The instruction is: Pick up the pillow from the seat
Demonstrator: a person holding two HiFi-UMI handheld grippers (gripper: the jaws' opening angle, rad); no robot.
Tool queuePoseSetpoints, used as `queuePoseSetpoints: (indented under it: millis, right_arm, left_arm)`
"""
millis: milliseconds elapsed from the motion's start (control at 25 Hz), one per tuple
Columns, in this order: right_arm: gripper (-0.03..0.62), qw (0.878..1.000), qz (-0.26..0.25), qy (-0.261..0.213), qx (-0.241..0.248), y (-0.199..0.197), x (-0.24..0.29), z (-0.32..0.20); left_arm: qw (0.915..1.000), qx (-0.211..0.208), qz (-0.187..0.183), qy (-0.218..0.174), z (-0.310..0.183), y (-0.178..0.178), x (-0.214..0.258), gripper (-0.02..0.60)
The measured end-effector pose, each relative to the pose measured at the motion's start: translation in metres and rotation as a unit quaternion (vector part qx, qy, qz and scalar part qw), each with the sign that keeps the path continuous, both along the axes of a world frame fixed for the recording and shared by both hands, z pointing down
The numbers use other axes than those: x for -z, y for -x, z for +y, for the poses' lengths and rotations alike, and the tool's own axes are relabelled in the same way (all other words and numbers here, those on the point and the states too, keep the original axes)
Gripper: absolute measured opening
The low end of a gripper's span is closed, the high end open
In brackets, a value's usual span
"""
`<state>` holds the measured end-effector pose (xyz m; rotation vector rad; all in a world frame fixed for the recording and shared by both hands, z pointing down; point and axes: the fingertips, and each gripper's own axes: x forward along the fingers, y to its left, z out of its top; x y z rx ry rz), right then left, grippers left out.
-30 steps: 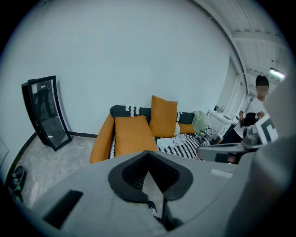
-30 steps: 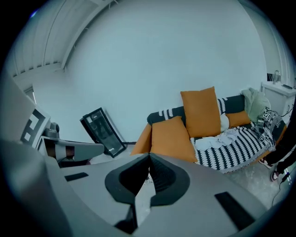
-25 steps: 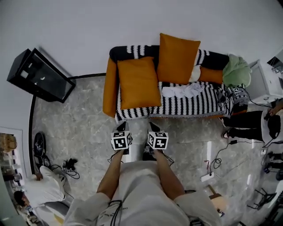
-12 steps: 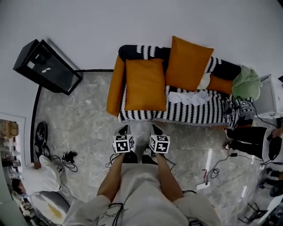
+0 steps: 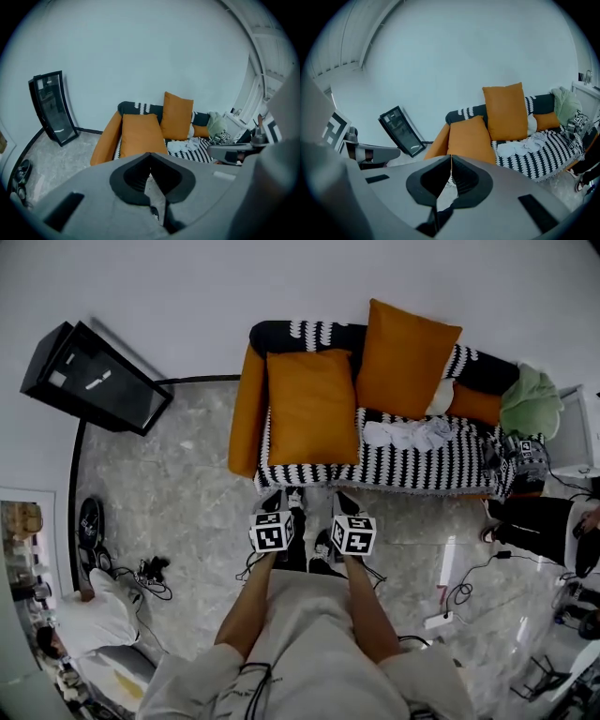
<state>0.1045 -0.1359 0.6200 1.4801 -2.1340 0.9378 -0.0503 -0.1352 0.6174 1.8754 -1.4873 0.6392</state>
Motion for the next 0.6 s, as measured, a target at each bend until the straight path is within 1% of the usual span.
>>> queuePoseSetpoints:
  millis: [240, 440, 600]
  right_arm:
    - [0.008, 0.999, 0.01, -0.001, -0.031, -0.014, 0.001, -0.046]
    - [0.009, 0.999, 0.019, 0.005, -0.04, -0.005, 0.001, -0.09]
    - [0.009, 0.998, 0.033, 0.014, -0.042, 0.004, -0.002, -0.125]
  left_arm:
    - [0.9996, -0.027, 0.01, -0.001, -0.055, -0.011, -0.005, 0.009]
    - [0.999, -0.038, 0.022, 0.001, -0.111, -0.006, -0.002, 0.009]
    - [0.9985, -0.041, 0.037, 0.005, -0.151, 0.004, -0.008, 0.009]
